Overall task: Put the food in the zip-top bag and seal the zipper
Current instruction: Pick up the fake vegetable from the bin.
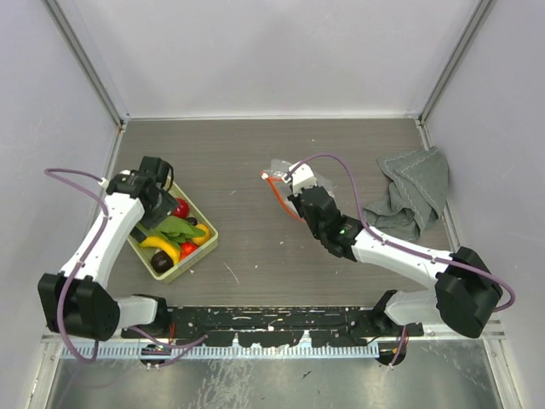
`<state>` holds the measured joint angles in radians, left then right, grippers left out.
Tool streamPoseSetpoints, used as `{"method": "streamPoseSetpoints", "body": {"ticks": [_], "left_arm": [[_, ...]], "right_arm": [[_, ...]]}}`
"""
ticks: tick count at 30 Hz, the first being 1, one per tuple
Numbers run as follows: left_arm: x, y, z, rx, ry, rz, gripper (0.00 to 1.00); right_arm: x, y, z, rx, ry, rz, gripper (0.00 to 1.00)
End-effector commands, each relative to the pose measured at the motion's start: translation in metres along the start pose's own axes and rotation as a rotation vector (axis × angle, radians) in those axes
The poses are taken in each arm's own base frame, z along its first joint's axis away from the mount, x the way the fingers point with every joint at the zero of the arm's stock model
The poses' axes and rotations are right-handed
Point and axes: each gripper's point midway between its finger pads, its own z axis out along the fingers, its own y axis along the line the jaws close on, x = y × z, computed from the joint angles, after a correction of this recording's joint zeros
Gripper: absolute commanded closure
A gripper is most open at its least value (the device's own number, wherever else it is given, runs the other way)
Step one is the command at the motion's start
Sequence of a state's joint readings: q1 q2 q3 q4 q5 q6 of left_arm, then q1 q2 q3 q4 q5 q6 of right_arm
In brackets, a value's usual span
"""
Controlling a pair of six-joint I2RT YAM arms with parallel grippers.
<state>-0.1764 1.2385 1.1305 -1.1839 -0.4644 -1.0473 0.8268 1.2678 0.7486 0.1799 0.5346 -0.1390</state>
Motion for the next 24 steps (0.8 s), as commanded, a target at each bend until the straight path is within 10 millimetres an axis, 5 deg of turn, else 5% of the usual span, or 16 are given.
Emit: {"method": "streamPoseSetpoints", "body": {"ticks": [1, 16, 24], "left_arm": [[-0.001, -0.02, 0.021, 0.015, 0.046, -0.032, 0.05], [0.018, -0.031, 0.085, -0.083, 0.136, 0.012, 0.24], [0.022, -0.029, 0.092, -0.112, 0.166, 0.073, 0.4]], "right_arm": [[-0.013, 0.001, 0.004, -0.001, -0.054, 0.044, 0.99], [-0.013, 0.002, 0.005, -0.009, -0.056, 0.047, 0.99], [-0.014, 0.002, 0.005, -0.011, -0.056, 0.047, 0.99]]}}
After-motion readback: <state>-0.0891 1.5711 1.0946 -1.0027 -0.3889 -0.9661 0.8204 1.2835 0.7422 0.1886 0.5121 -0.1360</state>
